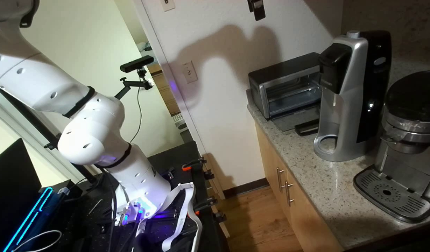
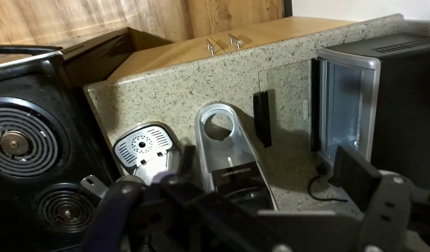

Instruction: Push the button on the machine

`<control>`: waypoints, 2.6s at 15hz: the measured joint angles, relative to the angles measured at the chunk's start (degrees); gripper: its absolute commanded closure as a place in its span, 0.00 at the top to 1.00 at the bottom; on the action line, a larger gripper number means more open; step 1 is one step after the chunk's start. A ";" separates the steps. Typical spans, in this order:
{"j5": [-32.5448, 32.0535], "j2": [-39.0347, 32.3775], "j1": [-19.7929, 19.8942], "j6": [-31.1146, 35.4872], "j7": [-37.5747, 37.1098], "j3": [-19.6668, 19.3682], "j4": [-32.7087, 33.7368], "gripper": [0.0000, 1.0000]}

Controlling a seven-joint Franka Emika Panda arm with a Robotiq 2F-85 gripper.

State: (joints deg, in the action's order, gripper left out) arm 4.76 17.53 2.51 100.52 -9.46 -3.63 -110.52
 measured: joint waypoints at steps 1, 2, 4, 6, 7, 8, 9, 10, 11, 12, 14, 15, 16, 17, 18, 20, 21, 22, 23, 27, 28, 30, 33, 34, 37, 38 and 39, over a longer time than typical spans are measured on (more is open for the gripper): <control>0.00 0.00 0.00 0.00 0.00 0.01 -0.02 1.00; 0.00 0.00 0.00 0.00 0.00 0.03 -0.02 1.00; 0.00 0.00 0.00 0.00 0.00 0.06 -0.02 1.00; 0.05 -0.06 0.00 0.00 0.00 0.06 -0.02 1.00; 0.06 -0.21 0.00 0.04 0.00 0.05 -0.02 1.00; 0.07 -0.44 0.00 0.19 0.00 0.04 -0.02 1.00; 0.08 -0.74 0.00 0.45 0.00 0.04 0.00 1.00; 0.12 -1.13 0.00 0.80 0.00 0.02 0.05 1.00; 0.13 -1.57 0.01 1.23 0.00 -0.01 0.13 1.00; 0.13 -2.09 0.03 1.81 0.00 -0.03 0.25 1.00; 0.13 -3.19 0.07 2.89 0.00 -0.05 0.60 1.00; 0.13 -3.72 0.09 3.22 0.00 -0.06 0.85 1.00; 0.13 -4.32 0.09 3.30 0.00 -0.07 1.30 1.00; 0.13 -4.95 0.10 3.30 0.00 -0.08 1.82 1.00; 0.20 -5.60 0.10 3.30 0.00 -0.09 2.43 1.00; 0.53 -7.11 0.09 3.31 -0.01 -0.10 4.20 1.00; 0.78 -7.86 0.09 3.32 -0.02 -0.09 5.17 1.00; 0.98 -8.64 0.09 3.34 -0.04 -0.09 6.24 1.00; 1.06 -9.42 0.09 3.36 -0.07 -0.09 7.33 1.00; 1.10 -13.08 0.17 3.89 -0.31 -0.18 11.29 1.00; 1.10 -14.11 0.22 4.11 -0.51 -0.23 12.19 1.00; 1.10 -16.27 0.32 4.50 -1.03 -0.37 14.01 1.00; 1.10 -19.60 0.67 4.70 -1.08 -0.52 17.31 1.00; 1.10 -20.66 0.76 4.70 -1.08 -0.56 18.53 1.00; 1.10 -23.41 0.84 4.70 -1.09 -0.68 22.07 0.74; 1.10 -24.23 0.85 4.70 -1.09 -0.68 23.16 0.66; 1.10 -24.99 0.86 4.66 -1.09 -0.68 24.18 0.58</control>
State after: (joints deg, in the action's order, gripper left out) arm 5.86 -7.46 3.36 105.18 -10.55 -4.32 -86.33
